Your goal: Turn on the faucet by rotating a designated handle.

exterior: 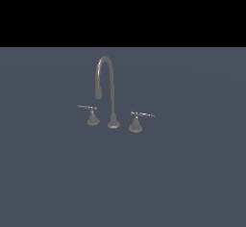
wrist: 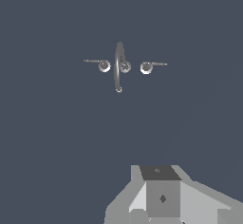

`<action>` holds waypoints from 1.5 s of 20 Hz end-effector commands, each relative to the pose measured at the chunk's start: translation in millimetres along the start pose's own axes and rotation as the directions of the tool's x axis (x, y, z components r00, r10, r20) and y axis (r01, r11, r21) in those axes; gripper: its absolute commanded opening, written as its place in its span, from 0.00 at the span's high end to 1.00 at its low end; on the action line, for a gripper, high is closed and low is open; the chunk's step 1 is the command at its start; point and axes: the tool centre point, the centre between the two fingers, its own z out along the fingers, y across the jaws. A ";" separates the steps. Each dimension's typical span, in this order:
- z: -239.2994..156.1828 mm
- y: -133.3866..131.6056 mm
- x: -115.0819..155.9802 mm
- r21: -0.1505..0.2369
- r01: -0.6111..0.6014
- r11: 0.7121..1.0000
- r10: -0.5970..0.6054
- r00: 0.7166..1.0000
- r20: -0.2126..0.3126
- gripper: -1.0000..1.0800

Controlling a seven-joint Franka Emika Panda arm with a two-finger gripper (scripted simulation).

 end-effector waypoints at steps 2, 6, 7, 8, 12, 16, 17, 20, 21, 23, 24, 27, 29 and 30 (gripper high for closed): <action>13.2 -13.1 20.1 0.039 -0.080 0.996 0.078 0.997 0.028 1.00; 32.6 -29.5 45.2 0.074 -0.189 0.979 0.184 0.980 0.069 1.00; 37.9 -33.6 51.3 0.080 -0.217 0.973 0.211 0.974 0.080 1.00; 43.4 -37.6 57.4 0.085 -0.246 0.966 0.238 0.967 0.091 1.00; 67.3 -53.1 81.0 0.094 -0.361 0.928 0.348 0.928 0.134 1.00; 93.8 -67.6 103.4 0.086 -0.475 0.876 0.456 0.873 0.171 1.00; 100.8 -71.1 108.7 0.082 -0.502 0.861 0.483 0.857 0.178 1.00; 122.8 -80.9 124.2 0.066 -0.583 0.810 0.562 0.803 0.197 1.00; 130.3 -84.0 129.2 0.059 -0.608 0.792 0.587 0.784 0.202 1.00; 145.8 -89.9 138.8 0.044 -0.658 0.752 0.637 0.742 0.208 1.00; 153.7 -92.7 143.5 0.036 -0.682 0.731 0.661 0.720 0.210 1.00; 177.9 -100.5 156.8 0.012 -0.748 0.663 0.730 0.650 0.210 1.00; 194.4 -105.1 165.2 -0.005 -0.789 0.615 0.773 0.601 0.205 1.00; 202.8 -107.2 169.2 -0.012 -0.808 0.590 0.793 0.576 0.200 1.00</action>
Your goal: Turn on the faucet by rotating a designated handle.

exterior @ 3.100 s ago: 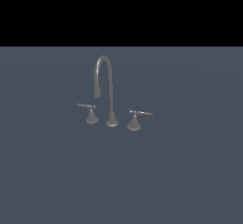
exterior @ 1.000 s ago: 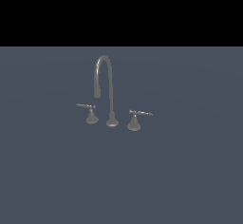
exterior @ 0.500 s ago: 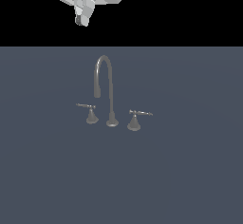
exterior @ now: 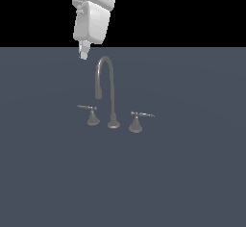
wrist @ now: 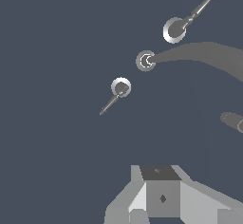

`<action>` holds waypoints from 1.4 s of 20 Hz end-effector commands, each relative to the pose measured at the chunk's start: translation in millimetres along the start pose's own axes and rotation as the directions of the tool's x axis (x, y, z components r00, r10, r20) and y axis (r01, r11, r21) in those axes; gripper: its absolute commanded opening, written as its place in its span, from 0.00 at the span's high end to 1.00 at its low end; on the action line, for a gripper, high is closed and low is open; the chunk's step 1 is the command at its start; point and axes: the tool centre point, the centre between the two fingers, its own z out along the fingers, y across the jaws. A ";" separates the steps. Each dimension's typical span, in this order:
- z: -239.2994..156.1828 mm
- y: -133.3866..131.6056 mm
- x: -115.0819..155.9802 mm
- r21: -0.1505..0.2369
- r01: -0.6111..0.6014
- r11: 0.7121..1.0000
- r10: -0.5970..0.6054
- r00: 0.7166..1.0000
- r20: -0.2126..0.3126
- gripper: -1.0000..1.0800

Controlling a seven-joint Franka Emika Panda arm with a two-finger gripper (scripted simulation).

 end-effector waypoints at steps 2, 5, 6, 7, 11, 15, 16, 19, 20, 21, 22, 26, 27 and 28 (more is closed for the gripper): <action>28.2 -15.7 8.9 -0.003 -0.115 0.993 0.115 0.993 -0.015 1.00; 52.2 -27.4 16.9 -0.002 -0.209 0.978 0.209 0.977 -0.036 1.00; 60.2 -31.1 19.7 -0.001 -0.240 0.971 0.239 0.970 -0.044 1.00; 68.2 -34.6 22.4 0.002 -0.270 0.963 0.269 0.962 -0.053 1.00; 99.4 -47.2 33.6 0.018 -0.384 0.923 0.383 0.919 -0.093 1.00; 129.3 -58.1 44.8 0.048 -0.485 0.873 0.486 0.863 -0.136 1.00; 136.1 -60.4 47.5 0.058 -0.506 0.860 0.509 0.848 -0.147 1.00; 153.8 -66.4 54.5 0.087 -0.560 0.824 0.566 0.806 -0.174 1.00; 158.8 -68.1 56.6 0.097 -0.574 0.813 0.582 0.793 -0.181 1.00; 163.5 -69.6 58.4 0.107 -0.587 0.802 0.596 0.780 -0.188 1.00; 167.7 -71.0 60.2 0.116 -0.599 0.793 0.609 0.769 -0.195 1.00; 180.8 -75.4 65.6 0.148 -0.632 0.761 0.648 0.731 -0.214 1.00; 183.1 -76.2 66.6 0.154 -0.638 0.755 0.655 0.723 -0.217 1.00; 185.2 -76.9 67.4 0.160 -0.642 0.750 0.661 0.717 -0.220 1.00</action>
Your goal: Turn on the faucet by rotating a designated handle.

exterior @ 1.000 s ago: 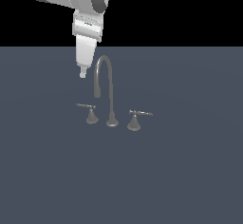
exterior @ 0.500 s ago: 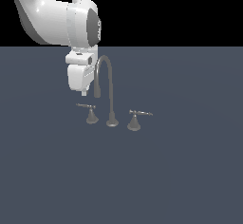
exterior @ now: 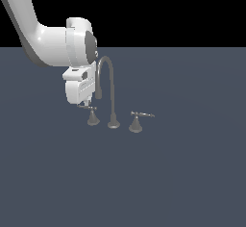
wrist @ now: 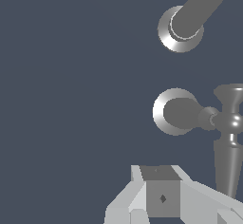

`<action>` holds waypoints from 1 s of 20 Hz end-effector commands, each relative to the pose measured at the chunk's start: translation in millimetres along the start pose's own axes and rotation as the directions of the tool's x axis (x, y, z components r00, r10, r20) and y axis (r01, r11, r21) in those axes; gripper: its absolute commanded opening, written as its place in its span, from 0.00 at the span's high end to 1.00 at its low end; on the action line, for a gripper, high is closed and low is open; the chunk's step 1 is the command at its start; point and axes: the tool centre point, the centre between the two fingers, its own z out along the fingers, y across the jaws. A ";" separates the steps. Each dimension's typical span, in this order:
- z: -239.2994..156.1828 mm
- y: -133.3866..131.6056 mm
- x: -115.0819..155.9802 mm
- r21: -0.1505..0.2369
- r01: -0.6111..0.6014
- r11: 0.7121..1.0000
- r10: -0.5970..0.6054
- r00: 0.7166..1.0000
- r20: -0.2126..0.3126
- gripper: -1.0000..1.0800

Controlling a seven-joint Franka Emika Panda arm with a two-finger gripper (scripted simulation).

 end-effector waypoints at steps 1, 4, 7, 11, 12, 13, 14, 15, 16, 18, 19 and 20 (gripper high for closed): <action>5.5 -2.6 -0.5 0.012 -0.023 1.000 0.023 1.000 -0.011 1.00; 9.0 -3.8 -1.0 0.019 -0.036 0.999 0.036 0.999 -0.018 1.00; 9.6 -4.0 -1.1 0.020 -0.038 0.999 0.039 0.999 -0.019 1.00; 9.7 -0.4 -2.9 0.020 -0.037 0.999 0.038 0.999 -0.019 1.00; 9.9 3.0 -4.6 0.020 -0.037 0.999 0.038 0.999 -0.019 1.00; 10.0 6.5 -6.4 0.020 -0.037 0.999 0.038 0.999 -0.019 1.00; 10.2 9.9 -8.2 0.020 -0.037 0.999 0.038 0.999 -0.019 1.00; 10.3 13.4 -10.0 0.020 -0.037 0.999 0.038 0.999 -0.019 1.00; 10.3 16.8 -11.5 0.020 -0.038 0.999 0.038 0.999 -0.019 1.00; 10.5 23.9 -15.2 0.020 -0.038 0.999 0.038 0.999 -0.019 1.00; 10.7 27.5 -17.1 0.020 -0.038 0.999 0.038 0.999 -0.019 1.00; 10.8 31.1 -19.0 0.020 -0.038 0.999 0.038 0.999 -0.019 1.00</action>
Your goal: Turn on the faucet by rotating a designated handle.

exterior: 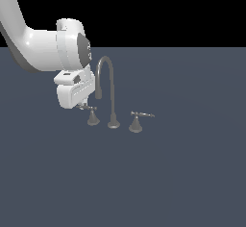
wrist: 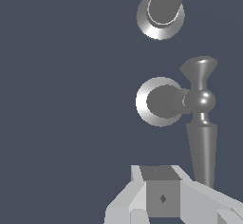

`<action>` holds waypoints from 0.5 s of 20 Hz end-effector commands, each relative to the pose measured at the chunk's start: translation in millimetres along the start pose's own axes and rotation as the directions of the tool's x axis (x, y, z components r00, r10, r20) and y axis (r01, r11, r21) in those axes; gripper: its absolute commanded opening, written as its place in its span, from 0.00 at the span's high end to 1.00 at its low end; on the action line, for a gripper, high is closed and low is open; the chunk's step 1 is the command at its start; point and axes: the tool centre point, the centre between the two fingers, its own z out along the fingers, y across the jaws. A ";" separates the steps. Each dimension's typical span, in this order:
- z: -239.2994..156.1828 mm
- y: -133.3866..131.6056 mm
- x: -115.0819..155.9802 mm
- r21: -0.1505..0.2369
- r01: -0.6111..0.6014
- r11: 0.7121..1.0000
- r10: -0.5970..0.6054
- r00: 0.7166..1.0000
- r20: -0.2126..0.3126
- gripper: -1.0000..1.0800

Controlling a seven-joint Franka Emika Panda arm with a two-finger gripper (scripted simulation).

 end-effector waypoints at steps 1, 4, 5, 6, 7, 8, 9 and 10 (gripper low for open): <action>3.8 17.1 -9.2 -0.012 0.010 1.000 -0.010 1.000 -0.002 1.00; -0.4 7.1 -2.5 0.005 0.001 1.000 -0.001 1.000 0.000 1.00; -0.1 10.3 -2.0 0.004 0.002 1.000 -0.002 1.000 -0.001 1.00; 0.2 13.6 -1.4 0.003 0.002 1.000 -0.002 1.000 -0.001 1.00; 0.4 16.9 -0.8 0.002 0.003 1.000 -0.003 1.000 -0.001 1.00; 0.6 20.2 -0.2 0.001 0.004 1.000 -0.004 1.000 -0.001 1.00; 0.9 23.5 0.3 0.000 0.004 1.000 -0.004 1.000 -0.001 1.00; 1.2 26.8 0.9 -0.001 0.005 1.000 -0.005 1.000 -0.001 1.00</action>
